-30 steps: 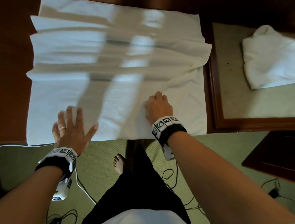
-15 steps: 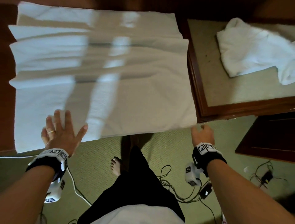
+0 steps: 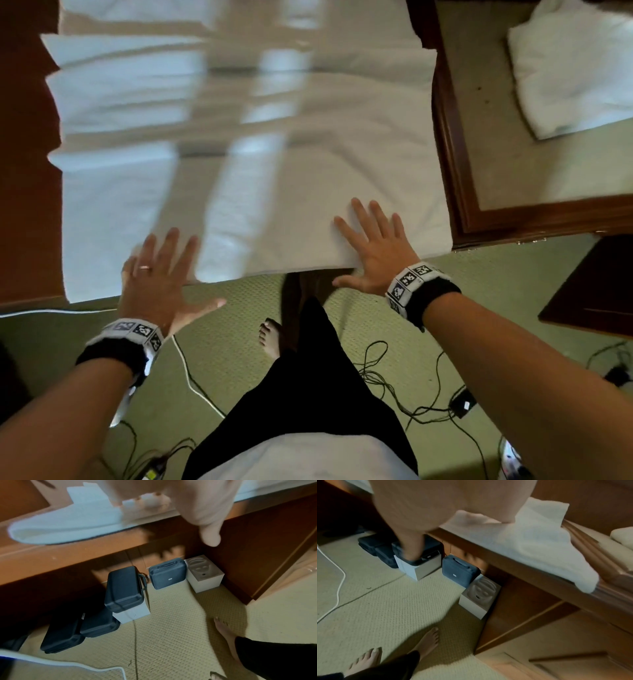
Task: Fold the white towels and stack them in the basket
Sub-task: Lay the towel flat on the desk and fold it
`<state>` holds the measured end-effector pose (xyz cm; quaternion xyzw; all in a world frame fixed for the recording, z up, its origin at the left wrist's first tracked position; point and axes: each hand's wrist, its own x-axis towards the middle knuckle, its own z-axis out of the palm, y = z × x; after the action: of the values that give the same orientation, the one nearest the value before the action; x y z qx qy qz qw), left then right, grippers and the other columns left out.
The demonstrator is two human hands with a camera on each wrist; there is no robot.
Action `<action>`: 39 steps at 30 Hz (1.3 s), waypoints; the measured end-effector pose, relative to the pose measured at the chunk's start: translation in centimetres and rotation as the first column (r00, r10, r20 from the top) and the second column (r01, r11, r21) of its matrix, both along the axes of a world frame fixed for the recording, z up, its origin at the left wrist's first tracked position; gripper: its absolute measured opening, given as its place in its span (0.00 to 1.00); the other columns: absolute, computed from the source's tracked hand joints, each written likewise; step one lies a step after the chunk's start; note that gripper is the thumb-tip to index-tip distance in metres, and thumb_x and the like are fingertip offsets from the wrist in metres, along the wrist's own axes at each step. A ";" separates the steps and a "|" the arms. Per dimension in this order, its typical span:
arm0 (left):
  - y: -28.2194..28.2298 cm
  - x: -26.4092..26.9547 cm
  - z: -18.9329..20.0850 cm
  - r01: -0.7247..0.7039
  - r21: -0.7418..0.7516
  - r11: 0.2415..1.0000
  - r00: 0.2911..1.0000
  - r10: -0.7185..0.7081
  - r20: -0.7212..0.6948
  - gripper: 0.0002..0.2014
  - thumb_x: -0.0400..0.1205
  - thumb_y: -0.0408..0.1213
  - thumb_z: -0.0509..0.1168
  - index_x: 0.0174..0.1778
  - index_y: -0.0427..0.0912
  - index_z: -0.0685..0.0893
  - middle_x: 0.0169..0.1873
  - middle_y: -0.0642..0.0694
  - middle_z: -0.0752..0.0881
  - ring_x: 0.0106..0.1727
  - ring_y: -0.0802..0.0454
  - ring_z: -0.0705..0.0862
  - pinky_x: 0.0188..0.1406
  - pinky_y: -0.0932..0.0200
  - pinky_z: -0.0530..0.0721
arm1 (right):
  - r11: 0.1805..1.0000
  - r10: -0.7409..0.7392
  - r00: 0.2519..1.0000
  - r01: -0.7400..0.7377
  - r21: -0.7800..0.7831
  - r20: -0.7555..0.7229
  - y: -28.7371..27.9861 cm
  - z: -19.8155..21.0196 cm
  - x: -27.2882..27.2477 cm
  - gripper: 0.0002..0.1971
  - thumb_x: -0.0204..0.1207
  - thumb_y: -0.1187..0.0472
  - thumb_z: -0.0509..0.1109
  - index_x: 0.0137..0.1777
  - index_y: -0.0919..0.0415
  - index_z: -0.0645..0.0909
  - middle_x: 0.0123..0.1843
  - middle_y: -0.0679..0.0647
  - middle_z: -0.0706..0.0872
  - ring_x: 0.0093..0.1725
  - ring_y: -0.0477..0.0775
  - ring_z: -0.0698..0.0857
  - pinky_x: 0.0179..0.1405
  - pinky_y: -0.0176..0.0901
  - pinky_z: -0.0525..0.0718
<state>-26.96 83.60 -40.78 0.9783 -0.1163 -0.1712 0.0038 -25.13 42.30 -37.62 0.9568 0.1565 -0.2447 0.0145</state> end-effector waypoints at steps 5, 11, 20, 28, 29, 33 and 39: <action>0.0 -0.8 -0.6 0.058 -0.049 0.997 0.983 -0.049 0.179 0.37 0.80 0.44 0.70 0.86 0.48 0.64 0.85 0.37 0.64 0.81 0.23 0.64 0.72 0.23 0.66 | 0.999 0.026 0.994 -0.024 -0.023 0.107 0.2 -1.4 -1.5 0.50 0.73 0.73 0.62 0.88 0.48 0.37 0.87 0.66 0.35 0.84 0.77 0.40 0.79 0.76 0.59; 0.4 -2.1 2.0 0.163 -0.075 0.984 0.977 -0.150 0.151 0.27 0.74 0.31 0.54 0.69 0.33 0.83 0.71 0.31 0.82 0.62 0.21 0.84 0.47 0.29 0.84 | 0.991 0.129 0.973 -0.133 0.006 0.190 -1.9 0.4 -1.4 0.38 0.59 0.82 0.64 0.74 0.66 0.76 0.77 0.73 0.73 0.73 0.79 0.75 0.61 0.69 0.82; 1.8 0.6 9.5 -0.210 0.145 0.967 0.974 0.220 -0.057 0.11 0.80 0.28 0.62 0.54 0.46 0.79 0.49 0.41 0.87 0.49 0.36 0.88 0.41 0.49 0.78 | 0.950 -0.214 0.975 0.221 -0.222 0.056 -2.7 7.3 1.8 0.11 0.79 0.68 0.62 0.59 0.62 0.78 0.55 0.62 0.85 0.54 0.67 0.85 0.44 0.53 0.77; 4.1 2.1 10.7 -0.169 0.102 0.980 0.861 0.197 -0.469 0.13 0.83 0.28 0.57 0.35 0.48 0.73 0.37 0.45 0.83 0.36 0.48 0.78 0.35 0.58 0.73 | 0.914 -0.323 0.912 0.232 -0.332 -0.252 -3.8 9.2 1.6 0.19 0.78 0.60 0.65 0.69 0.55 0.78 0.68 0.57 0.82 0.65 0.61 0.84 0.64 0.52 0.83; 4.0 2.6 11.2 -0.181 0.079 0.980 0.875 0.198 -0.441 0.14 0.83 0.26 0.56 0.34 0.46 0.71 0.32 0.46 0.78 0.32 0.50 0.73 0.30 0.57 0.68 | 0.912 -0.326 0.919 0.242 -0.332 -0.224 -3.8 9.6 2.2 0.18 0.79 0.61 0.63 0.69 0.55 0.77 0.68 0.57 0.82 0.66 0.61 0.83 0.64 0.52 0.82; 4.0 5.7 13.0 -0.276 -0.025 0.961 0.920 0.256 -0.297 0.16 0.80 0.22 0.59 0.30 0.44 0.72 0.25 0.48 0.76 0.27 0.49 0.73 0.26 0.57 0.65 | 0.914 -0.301 0.953 0.280 -0.293 -0.028 -4.0 11.0 5.7 0.15 0.81 0.64 0.59 0.65 0.56 0.79 0.64 0.56 0.81 0.64 0.60 0.82 0.60 0.53 0.83; 5.1 11.3 14.2 -0.402 -0.108 0.909 0.910 0.383 -0.159 0.14 0.83 0.31 0.63 0.31 0.48 0.80 0.29 0.47 0.84 0.34 0.42 0.83 0.36 0.49 0.83 | 0.920 -0.312 0.943 0.330 -0.213 0.114 -4.5 12.4 12.4 0.11 0.80 0.66 0.61 0.59 0.62 0.81 0.57 0.60 0.82 0.57 0.64 0.83 0.52 0.55 0.84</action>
<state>-15.65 88.70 -26.56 0.9653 0.0718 -0.2239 0.1139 -12.72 37.78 -25.25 0.9701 -0.0324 -0.2227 0.0906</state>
